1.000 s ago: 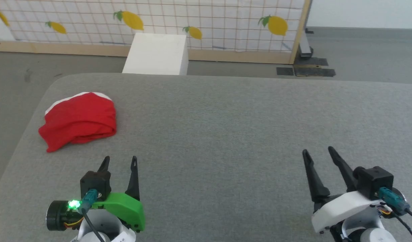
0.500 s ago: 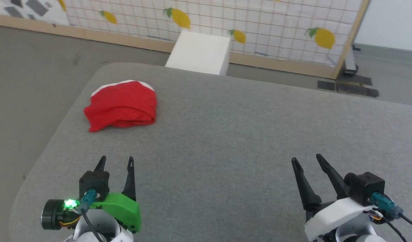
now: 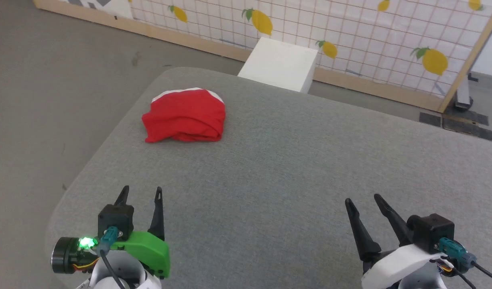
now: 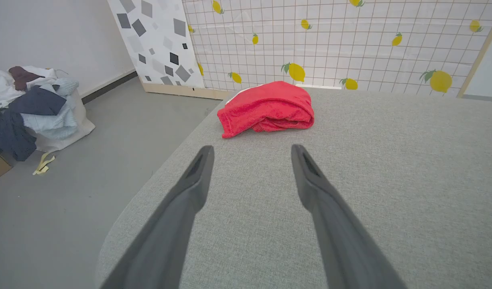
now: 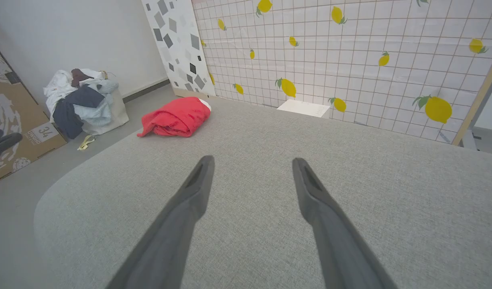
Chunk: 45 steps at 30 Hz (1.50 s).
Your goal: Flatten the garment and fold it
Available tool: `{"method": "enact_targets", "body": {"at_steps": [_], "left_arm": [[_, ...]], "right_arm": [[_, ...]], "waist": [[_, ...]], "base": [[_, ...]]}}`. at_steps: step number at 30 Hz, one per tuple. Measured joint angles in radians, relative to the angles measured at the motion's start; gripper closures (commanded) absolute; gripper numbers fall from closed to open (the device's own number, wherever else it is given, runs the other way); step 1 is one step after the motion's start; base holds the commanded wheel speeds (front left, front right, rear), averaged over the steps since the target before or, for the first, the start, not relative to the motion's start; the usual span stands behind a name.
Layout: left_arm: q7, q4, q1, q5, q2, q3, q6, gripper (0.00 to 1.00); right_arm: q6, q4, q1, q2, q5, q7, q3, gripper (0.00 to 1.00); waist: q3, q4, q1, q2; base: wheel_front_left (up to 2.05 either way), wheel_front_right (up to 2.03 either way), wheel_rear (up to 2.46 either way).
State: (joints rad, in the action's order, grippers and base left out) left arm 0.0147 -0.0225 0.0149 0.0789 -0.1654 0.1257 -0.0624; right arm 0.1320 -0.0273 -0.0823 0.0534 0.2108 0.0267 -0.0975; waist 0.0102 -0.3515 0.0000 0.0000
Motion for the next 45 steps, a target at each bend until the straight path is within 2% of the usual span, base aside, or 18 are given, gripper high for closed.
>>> {"method": "enact_targets", "body": {"at_steps": [12,24,27,31,39,45], "left_arm": [[-0.007,-0.003,0.0,-0.005,-0.017,0.015,0.0,0.0],[-0.006,-0.002,0.0,0.002,-0.019,0.019,-0.011,0.0],[0.016,-0.007,0.001,0.002,-0.021,0.013,-0.029,0.0],[0.042,-0.022,0.021,0.007,-0.028,0.002,-0.031,0.0],[0.073,-0.064,0.234,0.042,-0.092,-0.027,0.033,0.0],[0.141,-0.153,0.463,0.112,-0.163,-0.056,0.126,0.0]], "right_arm": [[0.0,-0.004,-0.001,-0.001,0.0,0.004,0.005,0.0],[0.0,-0.01,-0.005,-0.002,-0.011,0.008,0.006,0.0],[0.0,-0.029,-0.005,0.0,-0.019,0.016,0.009,0.0],[0.0,-0.07,0.004,0.012,-0.027,0.029,0.01,0.0],[0.0,-0.191,0.051,0.044,-0.046,0.062,0.061,0.0],[0.0,-0.3,0.07,0.078,-0.054,0.087,0.103,0.0]], "waist": [[0.008,-0.056,0.0,0.0],[-0.017,-0.049,0.0,0.0],[-0.037,-0.044,0.0,0.0],[-0.079,-0.035,0.0,0.0],[-0.212,-0.004,0.0001,0.0],[-0.329,0.026,0.0001,0.0]], "base": [[0.0,0.0,0.0],[0.0,0.0,0.0],[0.0,0.0,0.0],[0.0,0.0,0.0],[0.0,0.0,0.0],[0.0,0.0,0.0]]}}
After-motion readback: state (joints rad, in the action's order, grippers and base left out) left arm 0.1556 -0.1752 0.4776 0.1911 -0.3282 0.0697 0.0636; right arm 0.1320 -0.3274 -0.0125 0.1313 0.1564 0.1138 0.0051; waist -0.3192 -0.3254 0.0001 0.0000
